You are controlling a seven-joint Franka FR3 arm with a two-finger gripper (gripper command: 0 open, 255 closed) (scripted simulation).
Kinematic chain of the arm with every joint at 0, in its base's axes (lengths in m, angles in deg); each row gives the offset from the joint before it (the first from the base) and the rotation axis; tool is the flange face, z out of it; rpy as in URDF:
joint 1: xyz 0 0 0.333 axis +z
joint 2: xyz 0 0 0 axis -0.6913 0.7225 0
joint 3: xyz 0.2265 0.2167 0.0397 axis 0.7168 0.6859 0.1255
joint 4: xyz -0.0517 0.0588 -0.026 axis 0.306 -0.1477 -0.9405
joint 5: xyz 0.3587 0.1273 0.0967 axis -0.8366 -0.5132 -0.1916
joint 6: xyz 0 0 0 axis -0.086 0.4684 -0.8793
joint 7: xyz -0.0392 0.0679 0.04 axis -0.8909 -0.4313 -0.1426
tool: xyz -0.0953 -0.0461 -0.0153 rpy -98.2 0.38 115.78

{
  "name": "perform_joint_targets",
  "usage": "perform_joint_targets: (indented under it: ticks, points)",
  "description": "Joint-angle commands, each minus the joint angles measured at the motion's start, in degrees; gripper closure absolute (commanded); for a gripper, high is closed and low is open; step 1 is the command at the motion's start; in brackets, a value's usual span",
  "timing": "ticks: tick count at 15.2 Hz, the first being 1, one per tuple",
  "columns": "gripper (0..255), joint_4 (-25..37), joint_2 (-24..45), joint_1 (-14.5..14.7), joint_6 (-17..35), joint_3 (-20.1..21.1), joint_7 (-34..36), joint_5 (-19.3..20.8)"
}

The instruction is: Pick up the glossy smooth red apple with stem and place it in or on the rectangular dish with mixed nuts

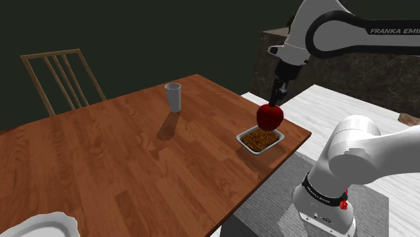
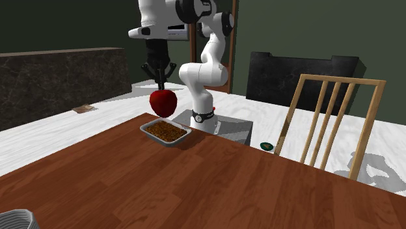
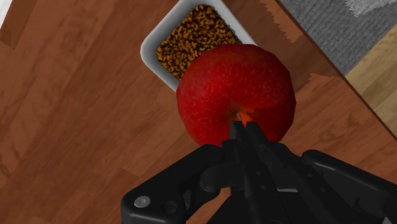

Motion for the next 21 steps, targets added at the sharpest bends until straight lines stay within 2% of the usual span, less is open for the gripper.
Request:
perform_joint_targets:
  ticks: [1, 8, 16, 17, 21]
  points:
    - [255, -1.8, -0.2, -0.2, 1.6, -0.3, -0.1, 0.3]
    - [255, -7.5, -0.1, -0.9, 7.3, -1.5, -0.5, 1.4]
    - [255, -7.5, -0.1, -0.9, 7.3, -1.5, -0.5, 1.4]
    - [0, -7.5, -0.1, -0.9, 7.3, -1.5, -0.5, 1.4]
    - [0, -7.5, -0.1, -0.9, 7.3, -1.5, -0.5, 1.4]
